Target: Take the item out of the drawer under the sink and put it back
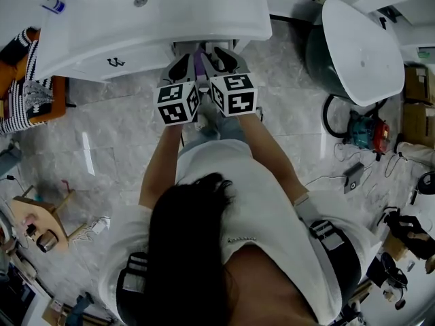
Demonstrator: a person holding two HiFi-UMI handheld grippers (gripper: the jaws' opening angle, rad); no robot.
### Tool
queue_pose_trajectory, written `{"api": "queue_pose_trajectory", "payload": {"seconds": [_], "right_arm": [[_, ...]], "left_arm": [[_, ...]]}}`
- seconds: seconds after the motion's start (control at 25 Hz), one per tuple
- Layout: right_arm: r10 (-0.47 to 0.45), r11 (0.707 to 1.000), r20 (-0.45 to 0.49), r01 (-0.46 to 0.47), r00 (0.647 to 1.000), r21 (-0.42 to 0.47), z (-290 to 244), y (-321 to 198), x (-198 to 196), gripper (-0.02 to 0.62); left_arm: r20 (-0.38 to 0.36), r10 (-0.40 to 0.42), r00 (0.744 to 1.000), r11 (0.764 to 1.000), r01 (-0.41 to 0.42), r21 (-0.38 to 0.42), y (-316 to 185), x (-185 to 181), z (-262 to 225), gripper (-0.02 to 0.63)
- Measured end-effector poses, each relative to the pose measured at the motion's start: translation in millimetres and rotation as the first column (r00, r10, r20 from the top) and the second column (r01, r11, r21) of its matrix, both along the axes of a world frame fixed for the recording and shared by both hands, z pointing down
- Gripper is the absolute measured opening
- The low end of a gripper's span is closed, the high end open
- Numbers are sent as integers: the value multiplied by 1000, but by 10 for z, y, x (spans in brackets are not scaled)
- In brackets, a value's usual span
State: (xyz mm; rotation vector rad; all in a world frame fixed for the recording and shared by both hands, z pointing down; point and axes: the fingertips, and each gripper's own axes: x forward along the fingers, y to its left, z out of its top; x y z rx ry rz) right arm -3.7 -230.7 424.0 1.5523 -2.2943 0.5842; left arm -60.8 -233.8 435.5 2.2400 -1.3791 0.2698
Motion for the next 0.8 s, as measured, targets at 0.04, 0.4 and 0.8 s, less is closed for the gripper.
{"api": "queue_pose_trajectory", "payload": {"seconds": [0.04,0.4,0.8], "right_arm": [[2,1000,-1,-2,1000,5,-13,8,0,136],[48,999,-16,-48,999,-11,10,51,82,26],[18,999,-30,-17,999,46,-74,81,-19,15]], "left_arm": [[-2,-3,1000,1000,3,2,3,-5,-13,3],[-19,20,1000,999,-19,44,-2,61,-120,3],[-13,0,1000,999,0,44,15,3,-124,3]]}}
